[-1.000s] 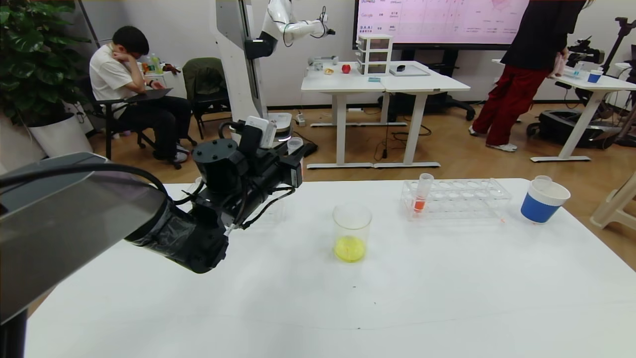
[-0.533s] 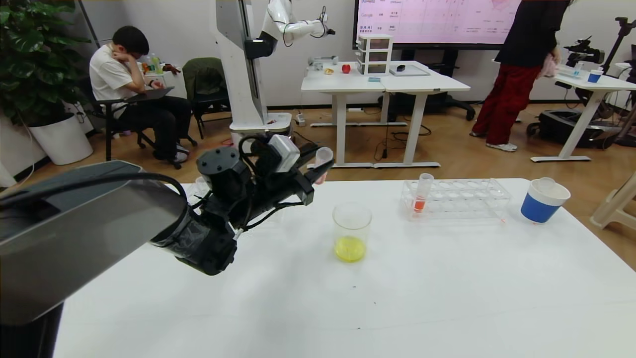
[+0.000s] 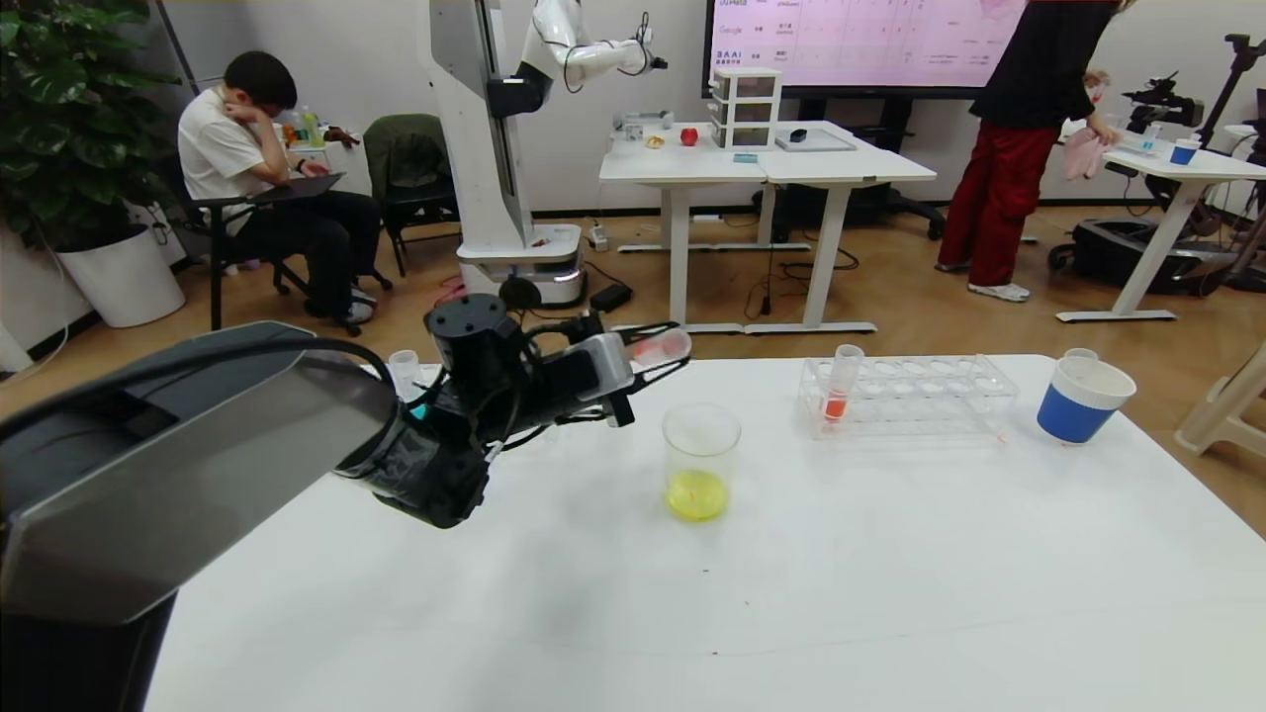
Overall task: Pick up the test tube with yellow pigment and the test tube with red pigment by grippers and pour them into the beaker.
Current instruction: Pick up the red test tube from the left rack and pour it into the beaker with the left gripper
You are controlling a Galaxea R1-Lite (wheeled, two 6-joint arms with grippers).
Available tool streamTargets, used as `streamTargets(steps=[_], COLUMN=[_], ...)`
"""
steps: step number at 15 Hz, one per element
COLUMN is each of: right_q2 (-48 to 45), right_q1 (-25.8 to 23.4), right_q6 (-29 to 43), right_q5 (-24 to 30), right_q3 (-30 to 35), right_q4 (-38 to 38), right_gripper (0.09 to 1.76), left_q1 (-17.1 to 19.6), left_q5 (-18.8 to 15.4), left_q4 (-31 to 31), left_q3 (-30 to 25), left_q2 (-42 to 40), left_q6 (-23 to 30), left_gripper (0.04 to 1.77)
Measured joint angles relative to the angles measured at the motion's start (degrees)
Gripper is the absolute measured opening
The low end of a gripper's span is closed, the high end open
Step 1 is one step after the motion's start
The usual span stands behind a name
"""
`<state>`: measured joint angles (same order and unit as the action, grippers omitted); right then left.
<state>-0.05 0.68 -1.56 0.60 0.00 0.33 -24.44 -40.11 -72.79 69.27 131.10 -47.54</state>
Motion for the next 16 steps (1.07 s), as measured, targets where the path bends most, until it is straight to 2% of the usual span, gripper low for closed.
streamTargets(steps=[4,6,16], right_q2=[0.0,0.0,0.0], right_q1=[0.0,0.0,0.0], right_q6=[0.0,0.0,0.0], right_q5=[0.0,0.0,0.0], right_q3=[0.0,0.0,0.0], right_q4=[0.0,0.0,0.0], right_gripper=[1.74,1.74,1.74], left_q1=[-0.1,-0.3,-0.7], left_q5=[-4.4,-5.4,-3.7], left_q4=[5.7,7.6,9.1], left_q3=[1.3,1.4,0.7], left_q2=[-0.3,-1.0,-1.2], left_q6=[-12.5,-17.2,-31.8], left_gripper=[0.51,0.51,0.51])
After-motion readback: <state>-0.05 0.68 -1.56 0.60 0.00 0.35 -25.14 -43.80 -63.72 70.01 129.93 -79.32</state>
